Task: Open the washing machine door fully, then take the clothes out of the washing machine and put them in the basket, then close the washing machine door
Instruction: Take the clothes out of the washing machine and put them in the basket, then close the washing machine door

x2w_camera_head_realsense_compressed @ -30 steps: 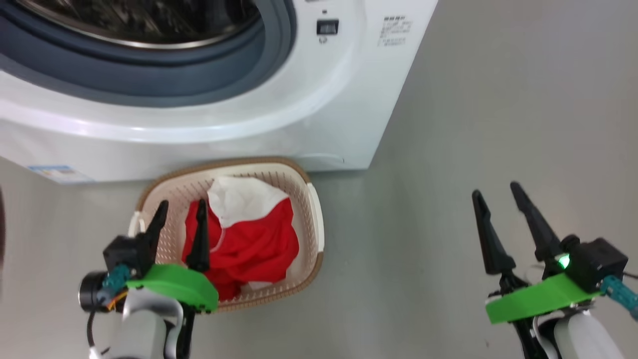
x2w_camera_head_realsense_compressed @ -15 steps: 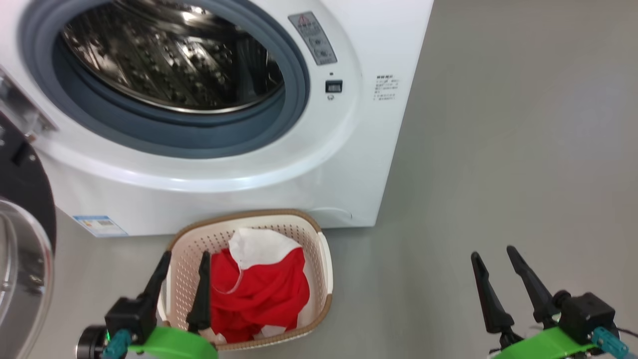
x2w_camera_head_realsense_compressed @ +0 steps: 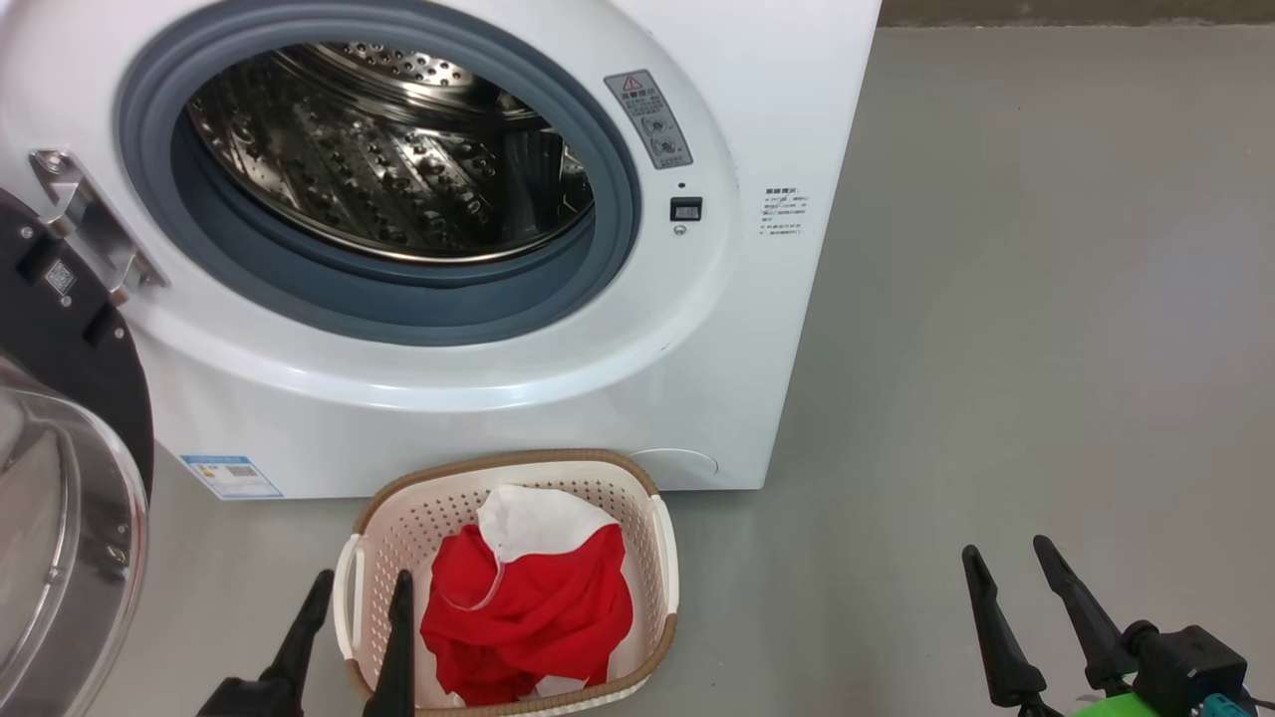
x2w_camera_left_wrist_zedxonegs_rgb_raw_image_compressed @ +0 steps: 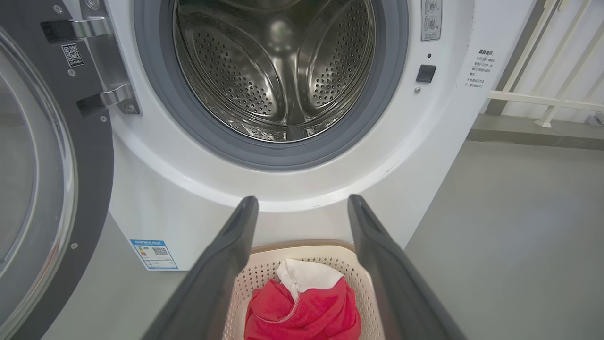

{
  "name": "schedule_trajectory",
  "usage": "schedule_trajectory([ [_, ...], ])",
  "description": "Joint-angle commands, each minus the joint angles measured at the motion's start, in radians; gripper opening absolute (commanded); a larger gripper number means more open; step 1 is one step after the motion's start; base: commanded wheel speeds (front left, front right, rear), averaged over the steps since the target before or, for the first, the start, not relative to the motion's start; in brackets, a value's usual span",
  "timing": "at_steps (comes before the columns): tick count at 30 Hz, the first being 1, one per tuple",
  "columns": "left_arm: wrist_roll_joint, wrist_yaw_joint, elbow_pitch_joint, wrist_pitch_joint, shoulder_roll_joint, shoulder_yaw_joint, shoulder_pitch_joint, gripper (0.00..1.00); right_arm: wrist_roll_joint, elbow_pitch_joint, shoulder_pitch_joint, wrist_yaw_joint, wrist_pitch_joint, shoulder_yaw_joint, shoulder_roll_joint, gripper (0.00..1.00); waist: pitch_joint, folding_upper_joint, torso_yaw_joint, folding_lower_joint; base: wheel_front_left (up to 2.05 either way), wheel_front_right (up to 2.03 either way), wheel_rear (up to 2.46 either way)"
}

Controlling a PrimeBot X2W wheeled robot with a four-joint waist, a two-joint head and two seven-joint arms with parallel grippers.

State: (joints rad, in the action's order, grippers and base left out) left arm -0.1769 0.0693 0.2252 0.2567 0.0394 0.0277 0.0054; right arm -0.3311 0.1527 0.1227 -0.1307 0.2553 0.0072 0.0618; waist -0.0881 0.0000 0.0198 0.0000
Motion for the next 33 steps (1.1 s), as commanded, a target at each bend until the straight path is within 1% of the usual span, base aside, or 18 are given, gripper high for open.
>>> schedule_trajectory([
  [1,0.001,-0.010,-0.034,0.005,0.011,-0.035,-0.004,1.00,0.020,-0.026,-0.008,0.000,0.006,0.015,0.012,1.00,0.000,0.0000,0.000,0.0000,0.00,0.00,0.00],
  [21,-0.015,-0.026,-0.054,0.005,0.011,-0.029,-0.012,1.00,0.023,-0.026,-0.023,0.000,0.006,0.014,0.011,1.00,-0.014,0.0000,-0.003,0.0000,-0.06,0.06,0.00],
  [26,-0.019,-0.028,-0.052,0.005,0.011,-0.028,-0.016,1.00,0.023,-0.026,-0.026,0.000,0.006,0.016,0.010,1.00,-0.018,0.0000,-0.003,0.0000,-0.90,0.90,0.00],
  [33,-0.022,-0.028,-0.054,0.005,0.011,-0.029,-0.019,1.00,0.022,-0.026,-0.030,0.000,0.006,0.014,0.010,1.00,-0.023,0.0000,0.001,0.0000,-1.60,1.60,0.00],
])
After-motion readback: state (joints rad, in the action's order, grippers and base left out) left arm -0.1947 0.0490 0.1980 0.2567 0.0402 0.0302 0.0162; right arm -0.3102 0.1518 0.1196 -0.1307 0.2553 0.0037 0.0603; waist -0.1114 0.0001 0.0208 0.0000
